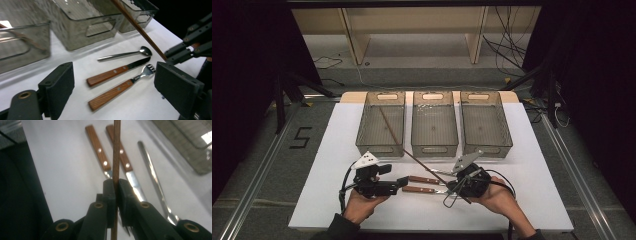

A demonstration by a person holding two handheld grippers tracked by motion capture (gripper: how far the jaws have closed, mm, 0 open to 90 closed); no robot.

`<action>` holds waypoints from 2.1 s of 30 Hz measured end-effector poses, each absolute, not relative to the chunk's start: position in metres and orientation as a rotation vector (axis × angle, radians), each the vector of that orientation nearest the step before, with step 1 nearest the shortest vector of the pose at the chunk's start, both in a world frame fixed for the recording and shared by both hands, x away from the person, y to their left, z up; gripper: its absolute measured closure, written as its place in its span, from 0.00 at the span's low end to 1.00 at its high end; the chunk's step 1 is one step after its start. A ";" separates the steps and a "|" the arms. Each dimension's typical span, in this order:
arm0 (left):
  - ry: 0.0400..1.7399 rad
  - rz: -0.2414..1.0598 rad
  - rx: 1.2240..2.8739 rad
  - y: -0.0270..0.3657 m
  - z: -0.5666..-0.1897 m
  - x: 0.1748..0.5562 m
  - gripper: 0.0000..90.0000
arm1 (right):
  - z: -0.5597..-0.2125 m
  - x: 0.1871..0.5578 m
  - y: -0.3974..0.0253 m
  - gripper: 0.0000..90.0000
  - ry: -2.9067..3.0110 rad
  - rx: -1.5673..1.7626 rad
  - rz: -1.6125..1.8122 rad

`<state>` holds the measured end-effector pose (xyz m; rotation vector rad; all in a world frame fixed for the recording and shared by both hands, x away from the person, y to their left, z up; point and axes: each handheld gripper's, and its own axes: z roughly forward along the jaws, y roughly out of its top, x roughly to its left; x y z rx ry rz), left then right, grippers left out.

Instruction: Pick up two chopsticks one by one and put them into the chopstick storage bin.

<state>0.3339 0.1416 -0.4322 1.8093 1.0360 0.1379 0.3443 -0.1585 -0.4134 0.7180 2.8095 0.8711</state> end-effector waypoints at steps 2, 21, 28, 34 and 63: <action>1.026 0.117 1.824 0.135 -0.431 0.335 0.19 | -0.411 0.345 -0.155 0.95 2.795 0.718 0.891; 1.027 0.006 1.754 0.109 -0.412 0.355 0.34 | -0.403 0.346 -0.130 0.95 2.679 0.743 1.075; 1.027 -0.046 1.731 0.107 -0.413 0.362 0.55 | -0.402 0.346 -0.127 0.95 2.642 0.741 1.108; 1.012 -0.081 1.715 0.103 -0.412 0.367 0.69 | -0.403 0.347 -0.125 0.95 2.623 0.747 1.128; 1.035 -0.129 1.643 0.145 -0.385 0.394 0.93 | -0.403 0.344 -0.143 0.52 2.572 0.799 1.229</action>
